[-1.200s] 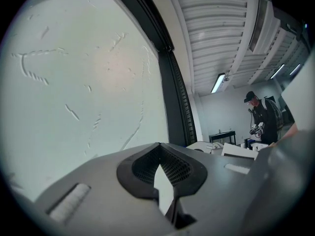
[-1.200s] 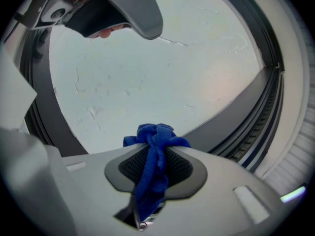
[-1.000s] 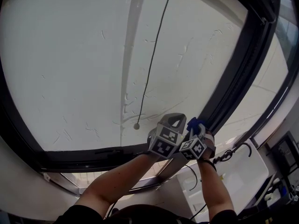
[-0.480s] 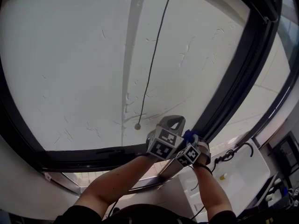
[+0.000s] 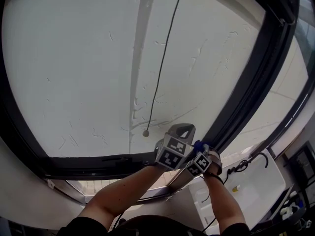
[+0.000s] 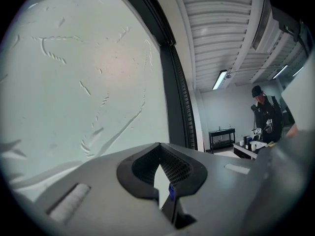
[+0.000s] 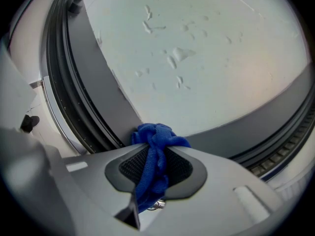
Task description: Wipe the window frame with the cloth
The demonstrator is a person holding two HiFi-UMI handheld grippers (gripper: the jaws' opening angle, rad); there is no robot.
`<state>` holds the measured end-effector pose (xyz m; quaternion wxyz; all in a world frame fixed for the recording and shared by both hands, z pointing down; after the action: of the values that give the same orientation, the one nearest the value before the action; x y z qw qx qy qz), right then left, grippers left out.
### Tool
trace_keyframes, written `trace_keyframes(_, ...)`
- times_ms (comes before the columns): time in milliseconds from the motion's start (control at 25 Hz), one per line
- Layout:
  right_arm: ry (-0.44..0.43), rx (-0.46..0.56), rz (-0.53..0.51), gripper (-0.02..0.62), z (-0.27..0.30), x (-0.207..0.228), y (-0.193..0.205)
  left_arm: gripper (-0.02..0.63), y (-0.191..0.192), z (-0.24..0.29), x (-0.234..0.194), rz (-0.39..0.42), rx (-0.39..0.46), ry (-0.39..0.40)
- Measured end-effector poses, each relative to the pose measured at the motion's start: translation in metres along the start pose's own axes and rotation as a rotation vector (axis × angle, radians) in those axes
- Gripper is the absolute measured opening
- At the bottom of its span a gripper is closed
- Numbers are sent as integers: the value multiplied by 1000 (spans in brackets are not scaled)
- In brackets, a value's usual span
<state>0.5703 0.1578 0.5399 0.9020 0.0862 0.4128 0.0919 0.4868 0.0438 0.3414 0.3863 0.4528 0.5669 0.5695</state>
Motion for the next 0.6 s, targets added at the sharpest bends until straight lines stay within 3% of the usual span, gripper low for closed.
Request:
trace_keyframes(160, -14, 29, 21, 98, 0, 0, -1, -8, -5, -2, -1, 6, 8, -9)
trace_keyframes(240, -12, 84, 83, 98, -6, 3, -4, -8, -5, -4, -2, 9, 7, -15)
trace_keyframes(600, -51, 502, 492, 98, -92, 60, -21, -8, -1, -7, -6, -16, 1, -45)
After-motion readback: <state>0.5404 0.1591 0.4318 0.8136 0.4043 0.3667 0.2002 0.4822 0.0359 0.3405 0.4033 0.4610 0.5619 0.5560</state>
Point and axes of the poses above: the fingertips, and each gripper's own axes: z forward along the fingers, x to its right, y out of its underside, the point moved 2 cm from there along -z, backward along the fingers, and after that the axes turned 13 degrees about -y, right-handed, at the moved point
